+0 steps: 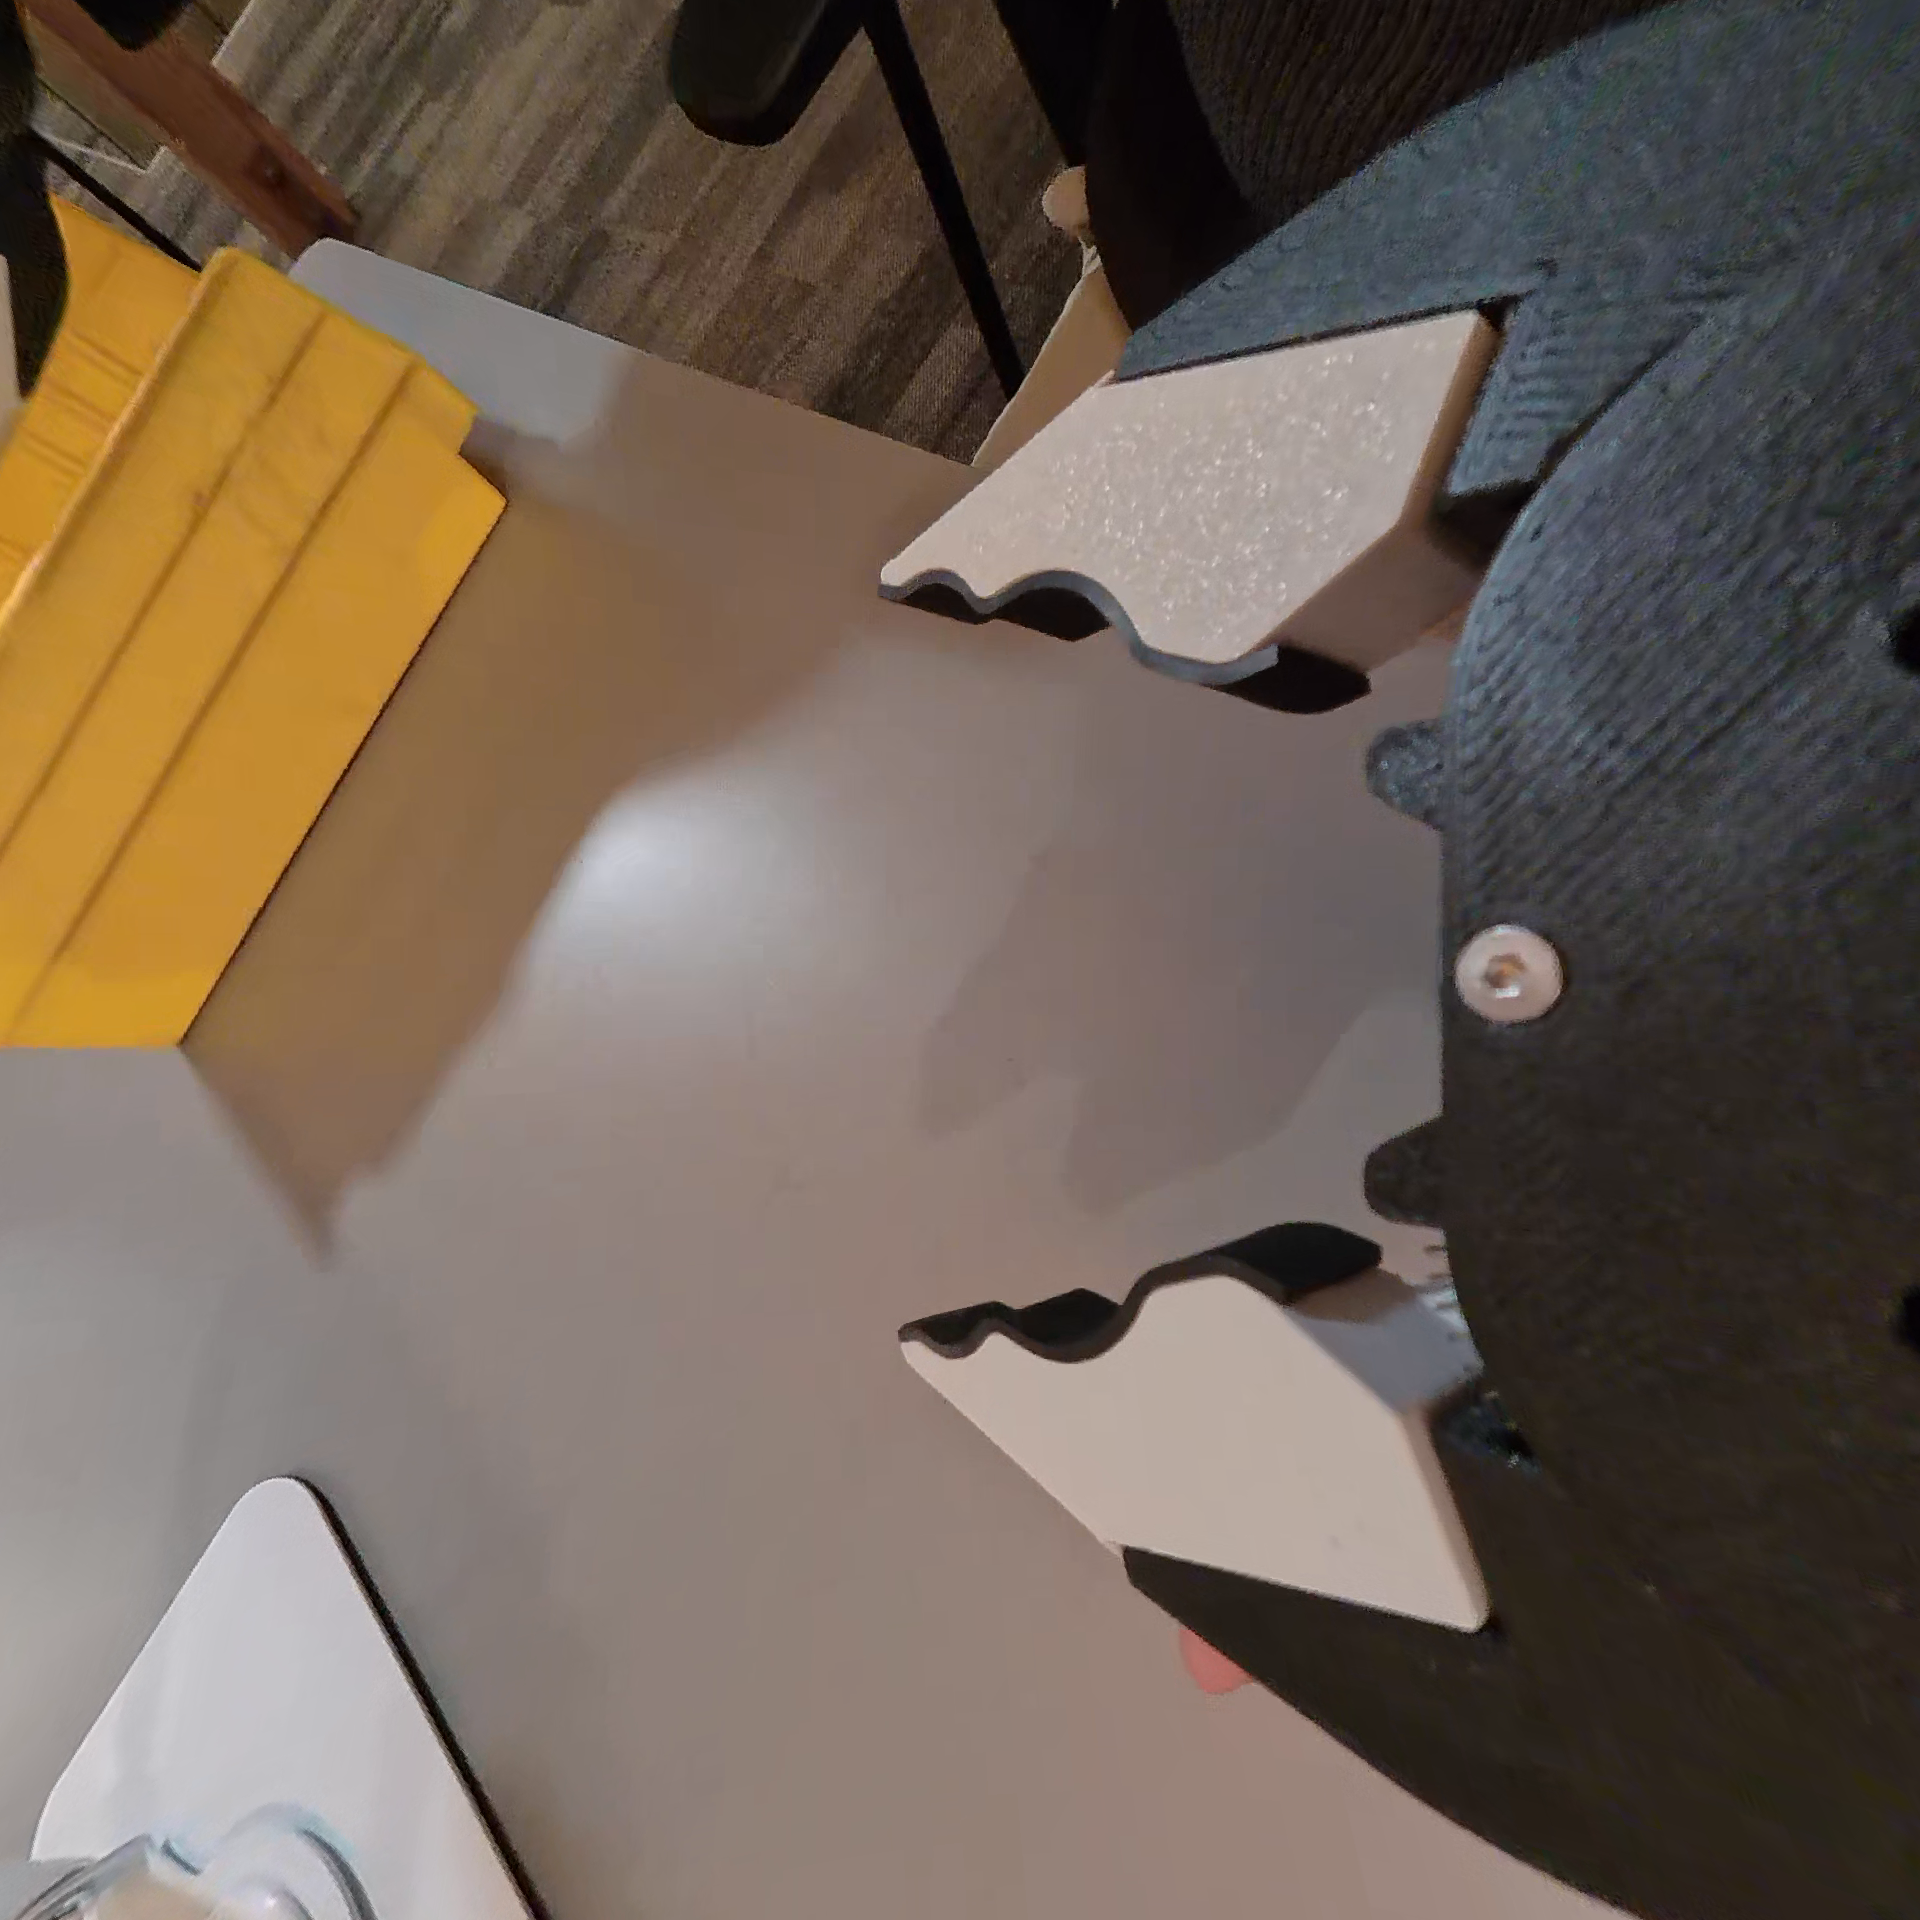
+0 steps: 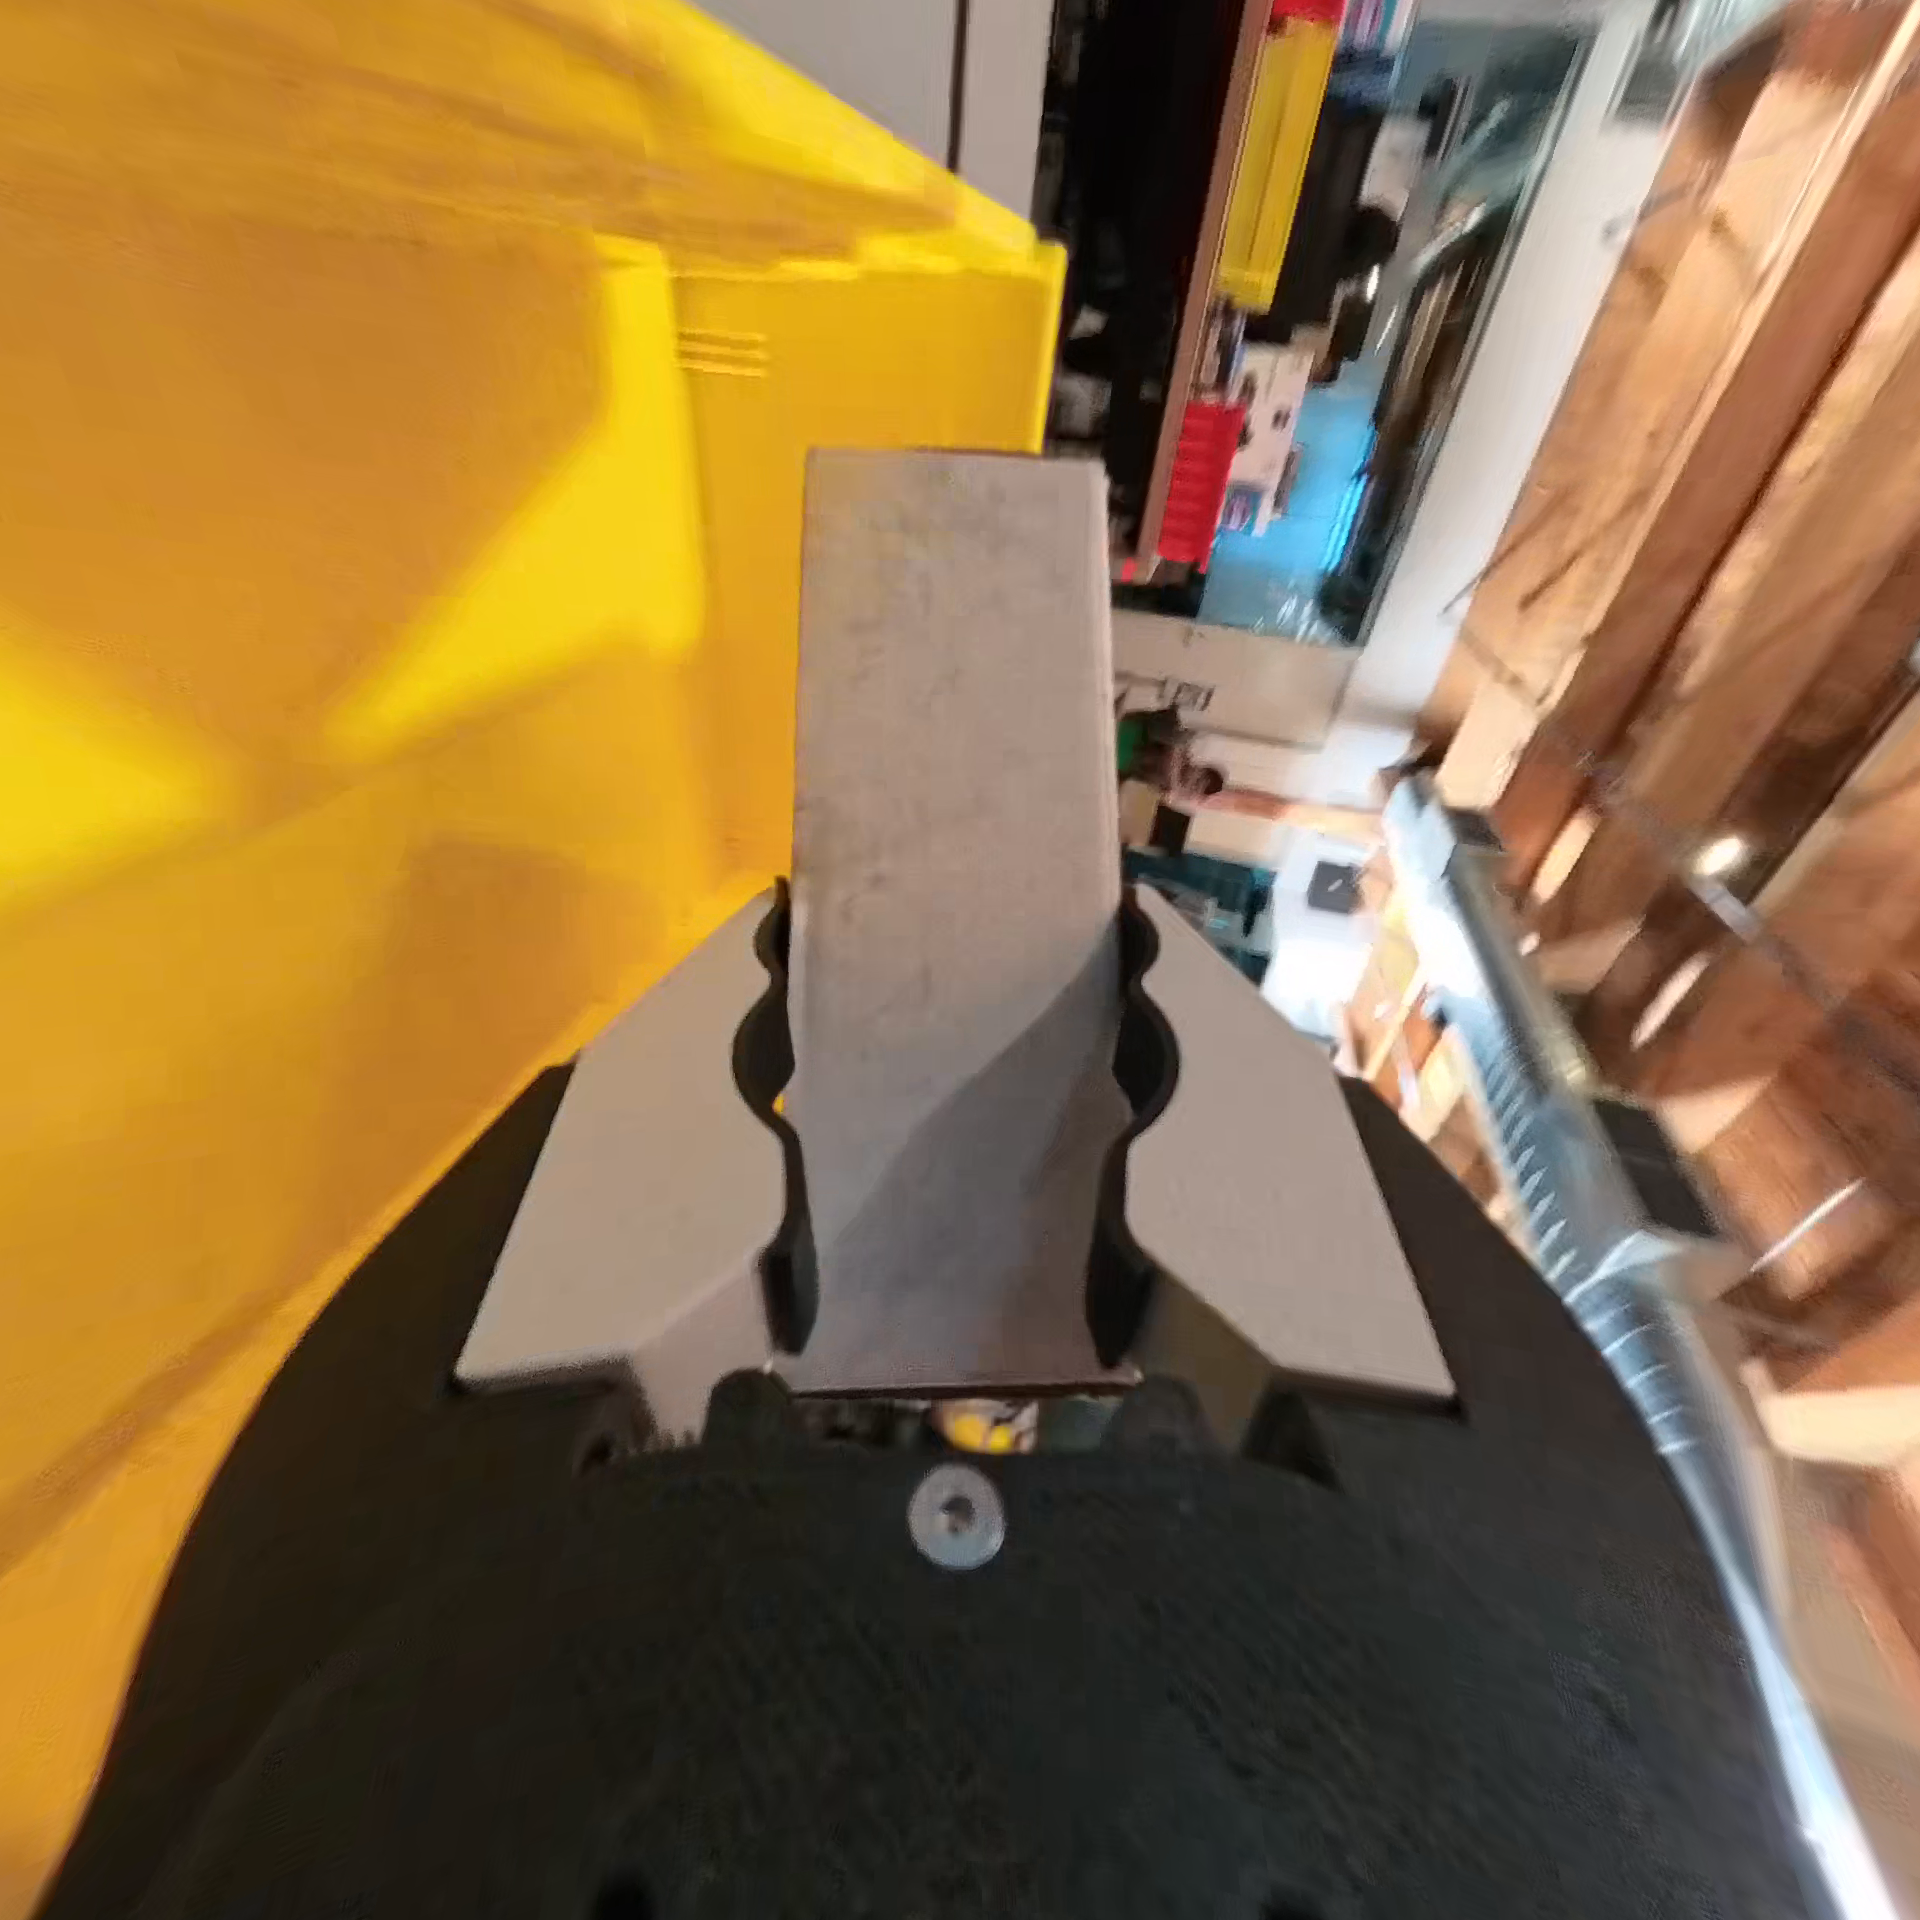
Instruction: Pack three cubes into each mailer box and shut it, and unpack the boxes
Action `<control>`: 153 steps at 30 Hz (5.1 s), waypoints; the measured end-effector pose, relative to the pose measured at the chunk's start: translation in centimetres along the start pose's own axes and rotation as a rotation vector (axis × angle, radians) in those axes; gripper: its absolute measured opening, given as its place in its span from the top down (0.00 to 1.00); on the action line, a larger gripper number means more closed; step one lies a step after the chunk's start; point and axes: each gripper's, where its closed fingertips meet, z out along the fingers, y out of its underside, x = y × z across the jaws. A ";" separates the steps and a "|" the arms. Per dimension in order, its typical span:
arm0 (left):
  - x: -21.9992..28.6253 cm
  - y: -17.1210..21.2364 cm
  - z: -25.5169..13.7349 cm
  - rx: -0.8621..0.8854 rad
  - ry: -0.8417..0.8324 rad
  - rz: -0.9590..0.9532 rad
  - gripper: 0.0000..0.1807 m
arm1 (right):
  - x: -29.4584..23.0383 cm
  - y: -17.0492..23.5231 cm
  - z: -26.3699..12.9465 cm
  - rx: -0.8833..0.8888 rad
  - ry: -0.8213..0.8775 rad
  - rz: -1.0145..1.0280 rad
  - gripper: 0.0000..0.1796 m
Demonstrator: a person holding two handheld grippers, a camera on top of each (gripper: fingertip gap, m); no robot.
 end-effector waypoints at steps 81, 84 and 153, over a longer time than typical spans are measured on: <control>1.2 1.2 1.0 -0.033 -0.026 0.091 0.32 | -8.2 -0.7 0.8 -0.151 -0.557 0.525 0.94; 1.2 1.0 0.9 -0.025 -0.026 0.084 0.33 | -7.7 -0.9 -0.2 -0.145 -0.541 0.532 0.93; -25.9 15.2 -25.7 -1.102 -0.232 0.500 0.25 | -8.2 -35.0 -11.9 0.649 -1.004 1.253 0.79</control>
